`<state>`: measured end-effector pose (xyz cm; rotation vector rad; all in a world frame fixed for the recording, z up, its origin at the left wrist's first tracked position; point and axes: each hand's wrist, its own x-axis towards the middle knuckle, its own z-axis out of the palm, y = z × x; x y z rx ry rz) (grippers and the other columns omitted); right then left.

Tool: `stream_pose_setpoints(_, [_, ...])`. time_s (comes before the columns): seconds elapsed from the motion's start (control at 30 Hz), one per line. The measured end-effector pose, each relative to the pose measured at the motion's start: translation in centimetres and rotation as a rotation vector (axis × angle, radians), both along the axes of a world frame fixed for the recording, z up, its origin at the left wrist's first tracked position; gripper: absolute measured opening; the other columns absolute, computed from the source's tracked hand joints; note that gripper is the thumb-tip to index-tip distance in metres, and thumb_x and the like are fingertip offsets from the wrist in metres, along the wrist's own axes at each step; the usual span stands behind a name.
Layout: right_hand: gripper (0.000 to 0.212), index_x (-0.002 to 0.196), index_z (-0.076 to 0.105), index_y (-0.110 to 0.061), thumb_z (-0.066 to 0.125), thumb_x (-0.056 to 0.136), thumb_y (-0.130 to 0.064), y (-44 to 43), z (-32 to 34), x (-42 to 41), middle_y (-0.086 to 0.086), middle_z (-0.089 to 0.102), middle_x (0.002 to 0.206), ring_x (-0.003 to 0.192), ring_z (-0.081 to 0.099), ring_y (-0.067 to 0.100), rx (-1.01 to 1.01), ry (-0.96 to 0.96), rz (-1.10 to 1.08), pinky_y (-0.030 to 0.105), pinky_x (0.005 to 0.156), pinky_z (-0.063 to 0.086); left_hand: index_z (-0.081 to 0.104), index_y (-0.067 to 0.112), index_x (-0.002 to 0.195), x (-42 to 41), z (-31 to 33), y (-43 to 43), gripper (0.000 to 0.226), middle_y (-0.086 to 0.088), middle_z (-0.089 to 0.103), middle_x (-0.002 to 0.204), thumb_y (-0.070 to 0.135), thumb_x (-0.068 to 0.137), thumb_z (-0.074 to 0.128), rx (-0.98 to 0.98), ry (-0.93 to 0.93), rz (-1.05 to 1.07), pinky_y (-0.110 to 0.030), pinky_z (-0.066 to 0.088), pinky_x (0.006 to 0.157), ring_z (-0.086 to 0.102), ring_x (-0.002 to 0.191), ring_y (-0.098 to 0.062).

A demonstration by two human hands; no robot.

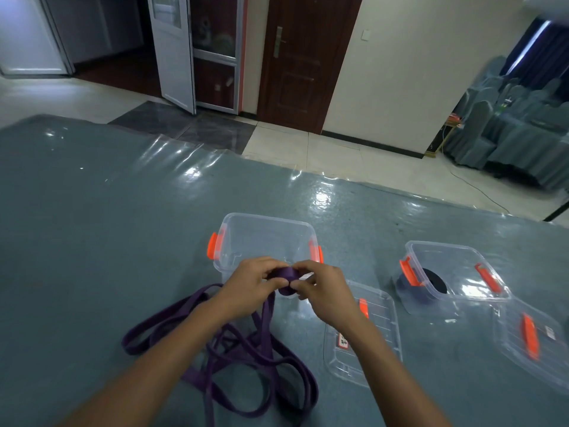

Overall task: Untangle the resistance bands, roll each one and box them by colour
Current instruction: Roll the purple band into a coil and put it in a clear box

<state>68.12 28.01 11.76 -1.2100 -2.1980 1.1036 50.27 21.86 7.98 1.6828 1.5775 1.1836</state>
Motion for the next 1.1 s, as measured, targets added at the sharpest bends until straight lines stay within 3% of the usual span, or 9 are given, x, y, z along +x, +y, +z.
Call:
stream_pose_setpoints(0.13, [0.022, 0.095, 0.071, -0.022, 0.066, 0.091, -0.001, 0.0, 0.1, 0.3, 0.005, 0.075, 0.084, 0.068, 0.074, 0.02, -0.094, 0.18, -0.093, 0.033, 0.074, 0.061, 0.073, 0.033, 0.113, 1.4, -0.7, -0.3, 0.034, 0.013, 0.076, 0.105, 0.013, 0.086, 0.08, 0.019, -0.398, 0.19, -0.026, 0.056, 0.095, 0.071, 0.102, -0.005])
stream_pose_setpoints(0.27, [0.023, 0.106, 0.072, -0.01, 0.059, 0.095, 0.005, -1.1, -1.3, 0.1, 0.014, 0.075, 0.092, 0.074, 0.073, 0.03, -0.258, 0.432, -0.163, 0.036, 0.077, 0.062, 0.071, 0.038, 0.11, 1.7, -1.6, -0.6, 0.036, 0.016, 0.077, 0.106, 0.012, 0.086, 0.079, 0.01, -0.499, 0.206, -0.023, 0.056, 0.095, 0.072, 0.103, -0.005])
stream_pose_setpoints(0.4, [0.026, 0.115, 0.07, -0.007, 0.054, 0.098, 0.005, -2.0, -2.7, -0.2, 0.014, 0.076, 0.098, 0.087, 0.073, 0.035, -0.361, 0.552, -0.201, 0.037, 0.083, 0.061, 0.072, 0.034, 0.114, 1.0, -1.5, -0.6, 0.035, 0.013, 0.077, 0.109, 0.016, 0.086, 0.08, -0.035, -0.478, 0.161, -0.028, 0.056, 0.097, 0.072, 0.105, -0.007])
stream_pose_setpoints(0.53, [0.023, 0.112, 0.071, -0.007, 0.056, 0.097, 0.004, -2.4, -3.2, -0.5, 0.014, 0.074, 0.103, 0.091, 0.074, 0.033, -0.406, 0.592, -0.156, 0.037, 0.082, 0.06, 0.075, 0.031, 0.112, 0.1, -1.8, -0.8, 0.033, 0.01, 0.078, 0.107, 0.011, 0.085, 0.079, -0.046, -0.431, 0.127, -0.032, 0.056, 0.097, 0.073, 0.103, -0.01])
stream_pose_setpoints(0.67, [0.021, 0.109, 0.071, -0.022, 0.069, 0.093, -0.01, -1.8, -2.6, -0.2, 0.0, 0.075, 0.1, 0.081, 0.075, 0.024, -0.221, 0.347, -0.054, 0.034, 0.077, 0.062, 0.076, 0.031, 0.103, -1.2, -1.7, -0.8, 0.034, 0.007, 0.079, 0.099, 0.006, 0.08, 0.083, -0.071, -0.377, 0.111, -0.038, 0.059, 0.095, 0.075, 0.096, -0.014])
stream_pose_setpoints(0.83, [0.027, 0.098, 0.068, -0.038, 0.075, 0.087, -0.015, -0.1, -0.2, 0.3, -0.004, 0.076, 0.087, 0.071, 0.074, 0.016, -0.108, 0.165, 0.013, 0.029, 0.073, 0.059, 0.079, 0.03, 0.104, -1.3, 0.3, 0.2, 0.032, 0.005, 0.079, 0.098, 0.012, 0.078, 0.084, -0.049, -0.33, 0.009, -0.03, 0.06, 0.087, 0.075, 0.093, -0.017])
stream_pose_setpoints(0.97, [0.022, 0.103, 0.072, -0.02, 0.07, 0.089, -0.003, 0.7, 0.9, 0.5, 0.003, 0.077, 0.09, 0.079, 0.075, 0.023, -0.128, 0.323, -0.044, 0.036, 0.079, 0.061, 0.078, 0.04, 0.101, -0.4, 1.5, 1.2, 0.038, 0.006, 0.079, 0.101, 0.016, 0.074, 0.089, 0.024, -0.43, 0.049, -0.025, 0.058, 0.09, 0.075, 0.096, -0.014])
stream_pose_setpoints(1.1, [0.024, 0.112, 0.071, -0.008, 0.065, 0.092, 0.004, 0.4, 0.9, 0.4, 0.019, 0.074, 0.102, 0.089, 0.074, 0.033, -0.237, 0.569, -0.15, 0.039, 0.084, 0.061, 0.077, 0.044, 0.104, 0.2, 1.7, 1.5, 0.034, 0.009, 0.078, 0.104, 0.038, 0.071, 0.086, 0.075, -0.48, 0.072, -0.02, 0.056, 0.09, 0.075, 0.1, -0.012])
